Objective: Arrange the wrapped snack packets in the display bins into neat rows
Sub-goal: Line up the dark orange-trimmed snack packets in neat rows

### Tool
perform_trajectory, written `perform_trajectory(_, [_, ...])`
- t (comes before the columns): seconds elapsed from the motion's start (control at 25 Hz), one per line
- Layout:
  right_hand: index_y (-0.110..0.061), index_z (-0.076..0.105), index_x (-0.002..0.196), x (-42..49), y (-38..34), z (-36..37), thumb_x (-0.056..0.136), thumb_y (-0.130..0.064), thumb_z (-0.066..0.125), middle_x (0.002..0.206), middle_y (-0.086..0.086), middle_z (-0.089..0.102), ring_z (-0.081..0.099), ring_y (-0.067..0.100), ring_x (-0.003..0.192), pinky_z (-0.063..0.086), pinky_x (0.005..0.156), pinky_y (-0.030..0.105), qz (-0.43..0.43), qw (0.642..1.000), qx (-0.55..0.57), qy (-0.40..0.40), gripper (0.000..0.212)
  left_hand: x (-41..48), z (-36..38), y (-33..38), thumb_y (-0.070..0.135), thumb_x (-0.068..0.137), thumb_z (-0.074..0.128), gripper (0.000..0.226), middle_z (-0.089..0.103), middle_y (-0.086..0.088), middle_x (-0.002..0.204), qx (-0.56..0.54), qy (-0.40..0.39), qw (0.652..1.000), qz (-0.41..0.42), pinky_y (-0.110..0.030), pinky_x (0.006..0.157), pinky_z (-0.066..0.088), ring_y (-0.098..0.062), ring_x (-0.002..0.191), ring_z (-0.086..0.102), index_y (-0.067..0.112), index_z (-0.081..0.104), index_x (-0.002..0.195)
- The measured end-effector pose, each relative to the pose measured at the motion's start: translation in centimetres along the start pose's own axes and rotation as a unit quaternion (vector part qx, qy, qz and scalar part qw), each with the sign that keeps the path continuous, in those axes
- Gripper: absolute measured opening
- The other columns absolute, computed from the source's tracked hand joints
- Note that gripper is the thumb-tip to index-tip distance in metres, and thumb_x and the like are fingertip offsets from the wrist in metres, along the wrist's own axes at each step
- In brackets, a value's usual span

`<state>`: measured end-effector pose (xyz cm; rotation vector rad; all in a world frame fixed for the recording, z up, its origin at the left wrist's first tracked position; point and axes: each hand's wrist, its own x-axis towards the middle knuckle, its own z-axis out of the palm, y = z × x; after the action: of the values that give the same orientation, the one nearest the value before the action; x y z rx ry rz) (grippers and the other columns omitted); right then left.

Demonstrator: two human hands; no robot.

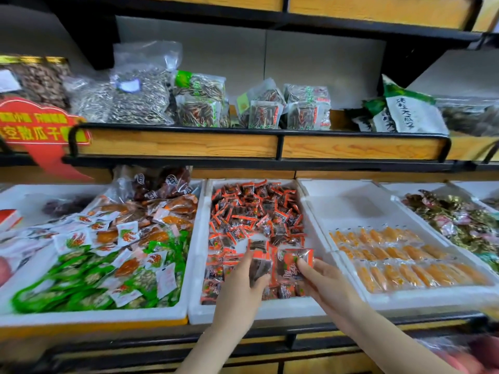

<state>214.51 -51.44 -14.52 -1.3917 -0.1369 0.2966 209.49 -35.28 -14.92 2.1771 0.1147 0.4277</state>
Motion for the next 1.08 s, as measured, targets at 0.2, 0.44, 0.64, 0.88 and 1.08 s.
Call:
perform_trajectory(0.2, [-0.005,0.065,0.095,4.6,0.4,-0.3,0.086,-0.026,0.065,0.071,-0.002,0.067,0.059,0.014,0.071,0.047,0.075,0.029,-0.014,0.988,-0.142,0.054,0.023,3.7,-0.6,-5.7,0.03,0.095,0.056,0.048,0.05,0.008,0.131,0.001,0.023,0.999,-0.039,-0.016,0.096,0.036,-0.012,0.12,0.05,0.018,0.039,0.138])
perform_trajectory(0.44, [-0.012,0.064,0.093,12.6,2.6,-0.7,0.092,-0.023,0.058,0.075,0.008,0.064,0.058,0.009,0.058,0.051,0.058,0.026,-0.042,0.932,-0.36,0.016,0.012,9.4,-0.3,-10.7,0.025,0.094,0.056,0.027,0.062,0.007,0.108,0.033,0.081,0.996,-0.017,-0.018,0.079,0.045,-0.01,0.097,0.06,0.021,0.055,0.121])
perform_trajectory(0.64, [-0.018,0.053,0.118,16.5,7.2,1.2,0.097,-0.028,0.05,0.081,-0.003,0.06,0.049,0.009,0.054,0.043,0.053,0.019,-0.034,0.837,-0.536,-0.102,0.024,11.6,1.6,-12.8,0.023,0.093,0.058,0.022,0.057,0.009,0.101,0.021,0.092,0.995,0.021,-0.004,0.072,0.039,-0.004,0.088,0.057,0.02,0.056,0.115])
perform_trajectory(0.88, [-0.018,0.054,0.123,16.9,9.0,1.4,0.096,-0.026,0.05,0.106,-0.01,0.057,0.056,0.005,0.087,0.043,0.073,0.01,-0.026,0.818,-0.554,-0.155,0.028,11.7,3.6,-14.3,0.023,0.092,0.059,0.028,0.059,0.006,0.11,-0.011,0.097,0.995,0.004,-0.035,0.094,0.048,-0.012,0.104,0.058,0.018,0.057,0.119])
perform_trajectory(1.08, [-0.024,0.042,0.132,15.5,7.9,1.5,0.095,-0.031,0.049,0.123,-0.012,0.049,0.05,0.003,0.107,0.043,0.094,0.019,-0.109,0.849,-0.51,-0.091,0.038,10.8,4.1,-12.7,0.023,0.089,0.064,0.03,0.059,0.019,0.107,-0.119,0.055,0.99,-0.054,-0.003,0.083,0.042,0.007,0.1,0.056,0.026,0.055,0.117])
